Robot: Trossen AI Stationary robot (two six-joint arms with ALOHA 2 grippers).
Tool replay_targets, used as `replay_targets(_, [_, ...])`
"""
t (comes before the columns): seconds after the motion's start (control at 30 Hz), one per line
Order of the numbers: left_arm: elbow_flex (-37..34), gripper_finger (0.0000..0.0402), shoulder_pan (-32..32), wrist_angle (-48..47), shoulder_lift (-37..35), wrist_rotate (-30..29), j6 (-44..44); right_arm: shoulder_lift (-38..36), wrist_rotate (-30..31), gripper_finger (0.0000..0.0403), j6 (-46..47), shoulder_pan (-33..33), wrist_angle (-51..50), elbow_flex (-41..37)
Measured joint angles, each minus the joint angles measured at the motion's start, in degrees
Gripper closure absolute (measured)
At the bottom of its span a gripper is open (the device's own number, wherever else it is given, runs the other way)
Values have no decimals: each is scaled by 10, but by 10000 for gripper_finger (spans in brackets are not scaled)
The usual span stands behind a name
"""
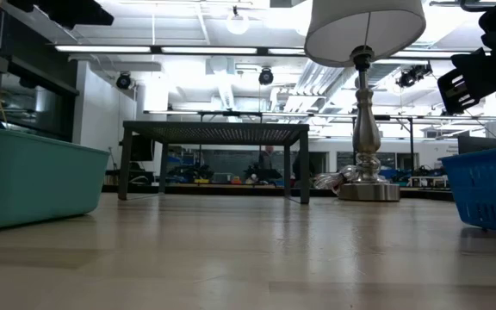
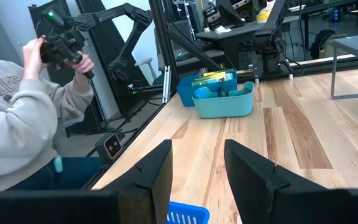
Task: Pick & Place Office Desk Supplies
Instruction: Put the light blue bin with box of crayons on the shelf
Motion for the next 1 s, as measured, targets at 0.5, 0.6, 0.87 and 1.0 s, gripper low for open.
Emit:
replay_targets(0.5, [74,240,0,-136,1,52,-145,0,0,269,0,0,0,0])
replay_targets(0.6, [111,240,0,-220,8,49,-204,0,0,269,0,0,0,0])
replay_targets(0.87, [151,240,0,-361,41,114,-371,0,0,269,0,0,0,0])
replay_targets(1.0, [159,240,0,-441,52,159,-439,0,0,269,0,0,0,0])
